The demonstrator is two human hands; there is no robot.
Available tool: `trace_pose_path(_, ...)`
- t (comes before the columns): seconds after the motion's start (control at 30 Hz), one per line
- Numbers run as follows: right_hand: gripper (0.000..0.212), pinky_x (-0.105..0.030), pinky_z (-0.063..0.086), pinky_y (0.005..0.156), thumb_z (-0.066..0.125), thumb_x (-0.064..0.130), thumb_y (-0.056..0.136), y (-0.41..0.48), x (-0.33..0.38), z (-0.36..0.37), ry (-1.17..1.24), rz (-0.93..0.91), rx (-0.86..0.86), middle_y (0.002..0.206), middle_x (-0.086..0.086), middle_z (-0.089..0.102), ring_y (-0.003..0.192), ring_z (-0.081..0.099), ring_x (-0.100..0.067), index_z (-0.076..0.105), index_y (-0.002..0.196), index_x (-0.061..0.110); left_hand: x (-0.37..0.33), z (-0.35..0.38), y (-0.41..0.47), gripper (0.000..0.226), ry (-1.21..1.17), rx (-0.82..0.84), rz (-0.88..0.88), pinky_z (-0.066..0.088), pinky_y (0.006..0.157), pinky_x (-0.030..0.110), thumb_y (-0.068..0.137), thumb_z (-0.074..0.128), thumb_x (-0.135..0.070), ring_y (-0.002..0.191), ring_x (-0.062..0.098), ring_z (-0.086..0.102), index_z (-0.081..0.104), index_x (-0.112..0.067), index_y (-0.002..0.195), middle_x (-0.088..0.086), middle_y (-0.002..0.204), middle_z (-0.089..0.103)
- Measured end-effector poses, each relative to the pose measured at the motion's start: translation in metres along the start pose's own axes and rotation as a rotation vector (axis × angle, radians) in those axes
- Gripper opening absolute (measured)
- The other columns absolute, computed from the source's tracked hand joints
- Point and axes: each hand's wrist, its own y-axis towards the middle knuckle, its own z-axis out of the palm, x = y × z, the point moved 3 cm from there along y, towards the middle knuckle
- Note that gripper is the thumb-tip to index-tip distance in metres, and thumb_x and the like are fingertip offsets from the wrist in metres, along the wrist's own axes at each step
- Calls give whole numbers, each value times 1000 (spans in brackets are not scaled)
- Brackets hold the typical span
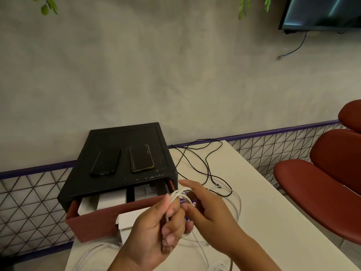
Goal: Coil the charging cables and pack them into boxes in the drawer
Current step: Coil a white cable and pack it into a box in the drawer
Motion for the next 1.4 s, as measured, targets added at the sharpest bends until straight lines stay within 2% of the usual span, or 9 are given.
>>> trace_pose_path(0.2,27,-12,36,60,37,29,92,6,10,-5,-295,-134,-38,90,12,63,75,51,-5,53,113,27,-5,7,1,44,215,-195,71,51,65,26,55,83,-49,42,13,46,53,-18,48,2,46,44)
trace_pose_path(0.37,28,-10,36,62,46,19,95,11,8,-10,-402,-98,-28,108,3,63,87,55,-12,47,123,22,-11,9,2,31,266,-357,78,38,44,19,71,65,-34,41,12,39,58,-12,52,2,45,36)
trace_pose_path(0.53,7,-10,10,32,58,26,78,10,-4,-2,-666,-183,-113,53,11,58,40,52,-8,53,80,23,-12,9,-2,21,258,-407,66,48,57,25,71,56,-24,36,9,25,58,-10,57,-4,43,24)
trace_pose_path(0.67,52,-8,22,36,19,52,98,8,-24,-8,-580,-186,-167,52,7,55,41,48,-6,49,69,21,-14,-1,-7,30,-98,-314,76,47,45,28,52,85,-16,31,7,19,66,1,69,-6,40,21)
trace_pose_path(0.73,63,-11,33,43,13,64,92,8,-38,-13,-514,-95,-142,63,2,64,53,58,-10,54,76,18,-16,-3,-4,37,-240,-52,78,50,65,30,82,68,-19,44,11,27,64,6,108,-2,53,29)
trace_pose_path(0.83,64,-8,29,51,12,70,87,3,-55,-12,-506,11,-131,83,-1,68,68,58,-12,51,85,19,-26,-17,-18,53,22,-316,293,33,92,27,102,6,-27,68,12,34,15,3,145,2,77,37)
trace_pose_path(1.0,31,-28,35,63,35,43,98,-5,-61,9,-515,214,217,92,-6,64,79,54,-22,54,90,19,-31,2,-4,63,-43,-304,239,50,60,27,65,80,-24,42,6,25,61,2,119,-3,48,34)
trace_pose_path(1.17,45,-21,28,53,50,49,89,-25,-29,34,-434,178,550,59,5,38,63,42,-17,36,58,19,-31,2,1,32,332,-558,310,37,69,30,97,30,-12,41,8,31,56,-14,115,2,50,38)
trace_pose_path(1.4,42,-21,28,52,52,43,90,-20,11,20,-425,-2,523,55,3,39,52,36,-9,39,58,19,-18,-12,2,36,966,-590,284,45,64,7,100,31,-10,53,6,48,35,-35,125,-5,70,66)
